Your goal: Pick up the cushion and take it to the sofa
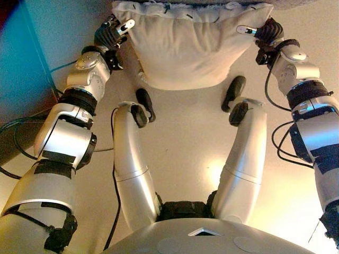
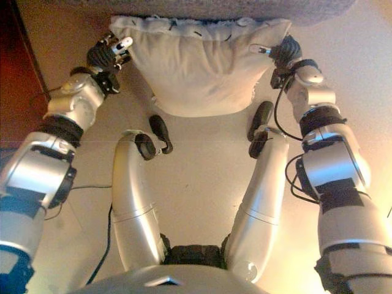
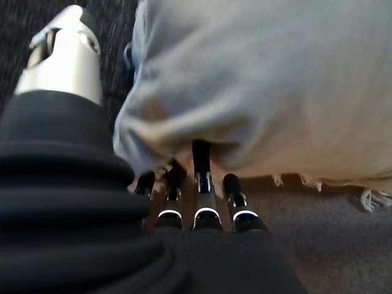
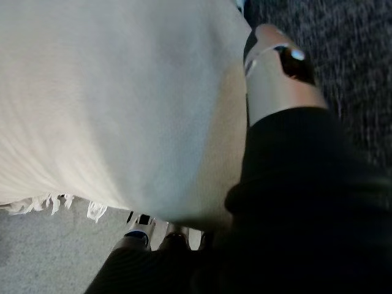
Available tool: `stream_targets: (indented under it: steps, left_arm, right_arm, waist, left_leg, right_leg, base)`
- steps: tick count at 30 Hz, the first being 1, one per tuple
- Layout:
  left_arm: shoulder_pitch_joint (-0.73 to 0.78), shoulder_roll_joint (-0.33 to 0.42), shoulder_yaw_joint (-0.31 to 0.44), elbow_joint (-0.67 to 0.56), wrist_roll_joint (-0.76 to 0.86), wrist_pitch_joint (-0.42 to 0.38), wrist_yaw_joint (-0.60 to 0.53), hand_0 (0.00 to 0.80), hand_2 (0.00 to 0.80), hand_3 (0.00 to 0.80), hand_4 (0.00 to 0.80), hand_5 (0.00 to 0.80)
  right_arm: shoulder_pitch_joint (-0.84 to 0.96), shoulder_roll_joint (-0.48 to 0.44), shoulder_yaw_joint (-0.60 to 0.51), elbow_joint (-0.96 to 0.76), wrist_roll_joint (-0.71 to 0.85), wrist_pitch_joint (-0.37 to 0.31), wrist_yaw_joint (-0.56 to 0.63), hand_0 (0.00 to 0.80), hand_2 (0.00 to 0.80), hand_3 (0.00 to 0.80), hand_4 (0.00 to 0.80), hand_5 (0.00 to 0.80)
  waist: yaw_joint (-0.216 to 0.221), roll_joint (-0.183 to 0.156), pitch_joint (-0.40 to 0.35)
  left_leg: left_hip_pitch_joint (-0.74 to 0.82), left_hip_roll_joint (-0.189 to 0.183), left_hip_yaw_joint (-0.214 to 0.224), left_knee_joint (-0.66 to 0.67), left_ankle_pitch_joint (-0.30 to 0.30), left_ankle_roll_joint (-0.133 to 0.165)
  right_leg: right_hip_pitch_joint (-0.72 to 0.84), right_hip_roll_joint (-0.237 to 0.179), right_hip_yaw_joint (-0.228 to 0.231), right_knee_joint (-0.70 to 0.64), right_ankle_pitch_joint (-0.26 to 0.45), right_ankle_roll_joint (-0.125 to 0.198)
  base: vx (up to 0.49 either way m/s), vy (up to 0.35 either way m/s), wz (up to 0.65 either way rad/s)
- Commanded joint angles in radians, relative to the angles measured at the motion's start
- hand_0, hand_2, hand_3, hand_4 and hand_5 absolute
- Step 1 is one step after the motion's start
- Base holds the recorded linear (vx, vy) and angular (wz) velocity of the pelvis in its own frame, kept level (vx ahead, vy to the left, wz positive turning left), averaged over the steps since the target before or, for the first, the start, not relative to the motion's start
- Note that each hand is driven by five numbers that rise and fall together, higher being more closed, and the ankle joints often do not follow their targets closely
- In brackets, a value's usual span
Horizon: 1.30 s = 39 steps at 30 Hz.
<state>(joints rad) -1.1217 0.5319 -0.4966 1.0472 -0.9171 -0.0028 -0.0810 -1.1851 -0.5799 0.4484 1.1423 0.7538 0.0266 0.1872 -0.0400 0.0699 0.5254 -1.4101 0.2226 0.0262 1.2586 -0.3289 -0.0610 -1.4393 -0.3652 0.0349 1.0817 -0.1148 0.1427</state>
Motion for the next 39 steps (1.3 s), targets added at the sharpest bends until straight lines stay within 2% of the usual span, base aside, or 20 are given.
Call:
stream_targets:
  steps: [1, 6, 11, 12, 13, 14, 15, 16, 20, 25, 29, 34, 39]
  left_arm:
    - [-0.050, 0.005, -0.001, -0.011, 0.037, 0.032, -0.039, 0.000, 0.000, 0.000, 0.000, 0.000]
    - [-0.072, 0.001, -0.046, 0.009, 0.079, 0.073, -0.093, 0.000, 0.000, 0.000, 0.000, 0.000]
    - [-0.087, -0.005, -0.084, -0.001, 0.072, 0.061, -0.164, 0.000, 0.000, 0.000, 0.000, 0.000]
    - [-0.091, -0.008, -0.090, -0.010, 0.067, 0.055, -0.177, 0.000, 0.000, 0.000, 0.000, 0.000]
    - [-0.096, -0.013, -0.096, -0.018, 0.063, 0.049, -0.186, 0.301, 0.301, 0.301, 0.301, 0.301]
    - [-0.098, -0.017, -0.100, -0.025, 0.063, 0.044, -0.187, 0.461, 0.461, 0.461, 0.461, 0.461]
    - [-0.100, -0.020, -0.105, -0.033, 0.065, 0.039, -0.183, 0.690, 0.690, 0.690, 0.690, 0.690]
    - [-0.105, -0.021, -0.110, -0.037, 0.062, 0.037, -0.177, 0.800, 0.800, 0.800, 0.800, 0.800]
    - [-0.111, -0.025, -0.106, -0.040, 0.066, 0.031, -0.150, 0.800, 0.800, 0.800, 0.800, 0.800]
    - [-0.092, -0.018, -0.090, -0.055, 0.067, 0.002, -0.121, 0.800, 0.800, 0.800, 0.800, 0.800]
    - [-0.047, -0.022, -0.043, -0.091, 0.007, -0.055, -0.112, 0.800, 0.800, 0.800, 0.800, 0.800]
    - [0.110, -0.057, 0.010, -0.239, 0.095, -0.181, -0.018, 0.800, 0.800, 0.800, 0.800, 0.800]
    - [0.260, -0.086, 0.084, -0.389, 0.169, -0.270, 0.059, 0.800, 0.800, 0.800, 0.800, 0.800]
  right_arm:
    - [-0.077, -0.011, 0.047, -0.004, -0.043, -0.011, 0.063, 0.000, 0.000, 0.000, 0.000, 0.000]
    - [-0.096, -0.014, 0.087, 0.001, -0.098, 0.003, 0.084, 0.000, 0.000, 0.000, 0.000, 0.000]
    - [-0.106, -0.015, 0.100, -0.002, -0.093, 0.000, 0.114, 0.000, 0.000, 0.000, 0.000, 0.000]
    - [-0.109, -0.013, 0.104, -0.005, -0.099, 0.003, 0.118, 0.549, 0.549, 0.549, 0.549, 0.549]
    - [-0.111, -0.011, 0.110, -0.008, -0.099, 0.003, 0.123, 0.800, 0.800, 0.800, 0.800, 0.800]
    - [-0.111, -0.010, 0.113, -0.008, -0.096, 0.001, 0.128, 0.800, 0.800, 0.800, 0.800, 0.800]
    - [-0.111, -0.009, 0.115, -0.008, -0.087, 0.000, 0.129, 0.800, 0.800, 0.800, 0.800, 0.800]
    - [-0.112, -0.007, 0.115, -0.006, -0.081, 0.000, 0.127, 0.800, 0.800, 0.800, 0.800, 0.800]
    - [-0.107, 0.005, 0.096, 0.009, -0.068, 0.028, 0.106, 0.800, 0.800, 0.800, 0.800, 0.800]
    - [-0.083, 0.011, 0.073, -0.009, -0.075, -0.018, 0.032, 0.800, 0.800, 0.800, 0.800, 0.800]
    - [-0.033, 0.021, 0.036, -0.073, -0.051, -0.064, -0.045, 0.800, 0.800, 0.800, 0.800, 0.800]
    - [0.157, 0.051, -0.029, -0.310, -0.072, -0.141, -0.168, 0.800, 0.800, 0.800, 0.800, 0.800]
    - [0.387, 0.079, -0.098, -0.546, -0.090, -0.206, -0.209, 0.800, 0.800, 0.800, 0.800, 0.800]
  waist:
    - [-0.001, 0.024, -0.005]
    - [-0.003, 0.021, -0.005]
    - [-0.006, 0.021, -0.005]
    - [-0.006, 0.021, -0.005]
    - [-0.007, 0.021, -0.005]
    - [-0.007, 0.022, -0.005]
    - [-0.007, 0.023, -0.005]
    - [-0.007, 0.023, -0.005]
    - [-0.004, 0.021, -0.005]
    - [0.000, 0.011, -0.005]
    - [-0.004, 0.006, -0.005]
    - [-0.009, -0.010, -0.005]
    - [-0.015, -0.034, -0.005]
  left_leg:
    - [0.066, 0.009, 0.006, -0.084, 0.007, -0.018]
    - [0.061, 0.012, 0.006, -0.089, 0.012, -0.022]
    - [0.058, 0.016, 0.009, -0.106, 0.020, -0.026]
    - [0.058, 0.016, 0.010, -0.112, 0.023, -0.027]
    - [0.059, 0.017, 0.012, -0.118, 0.025, -0.028]
    - [0.060, 0.017, 0.014, -0.121, 0.027, -0.028]
    - [0.063, 0.017, 0.015, -0.125, 0.028, -0.029]
    - [0.066, 0.017, 0.015, -0.129, 0.029, -0.030]
    - [0.078, 0.019, 0.013, -0.137, 0.030, -0.036]
    - [0.108, 0.024, 0.002, -0.168, 0.041, -0.047]
    - [0.151, 0.032, 0.004, -0.199, 0.053, -0.056]
    - [0.258, 0.038, 0.012, -0.280, 0.077, -0.073]
    - [0.415, 0.028, 0.016, -0.407, 0.108, -0.078]
  right_leg:
    - [0.062, 0.000, 0.043, -0.031, -0.004, 0.013]
    - [0.059, -0.002, 0.039, -0.042, 0.007, 0.018]
    - [0.057, 0.001, 0.037, -0.056, 0.016, 0.023]
    - [0.058, 0.001, 0.036, -0.061, 0.018, 0.024]
    - [0.059, 0.002, 0.035, -0.067, 0.021, 0.025]
    - [0.060, 0.002, 0.035, -0.070, 0.022, 0.025]
    - [0.063, 0.002, 0.036, -0.073, 0.024, 0.026]
    - [0.067, 0.002, 0.036, -0.076, 0.026, 0.027]
    - [0.081, 0.001, 0.030, -0.085, 0.027, 0.031]
    - [0.111, 0.005, 0.016, -0.115, 0.038, 0.037]
    - [0.156, 0.018, 0.016, -0.144, 0.046, 0.041]
    - [0.274, 0.025, 0.000, -0.230, 0.074, 0.051]
    - [0.435, 0.022, -0.027, -0.361, 0.099, 0.059]
  base:
    - [0.000, 0.000, 0.00]
    - [0.000, 0.000, 0.00]
    - [0.000, 0.000, 0.00]
    - [0.000, 0.000, 0.00]
    - [0.000, 0.000, 0.00]
    - [0.000, 0.000, 0.00]
    - [0.000, 0.000, 0.00]
    - [0.000, 0.000, 0.00]
    - [0.000, 0.000, 0.00]
    - [0.000, 0.000, 0.00]
    - [-0.001, -0.008, -0.05]
    - [-0.001, -0.011, -0.02]
    - [0.022, -0.011, 0.04]
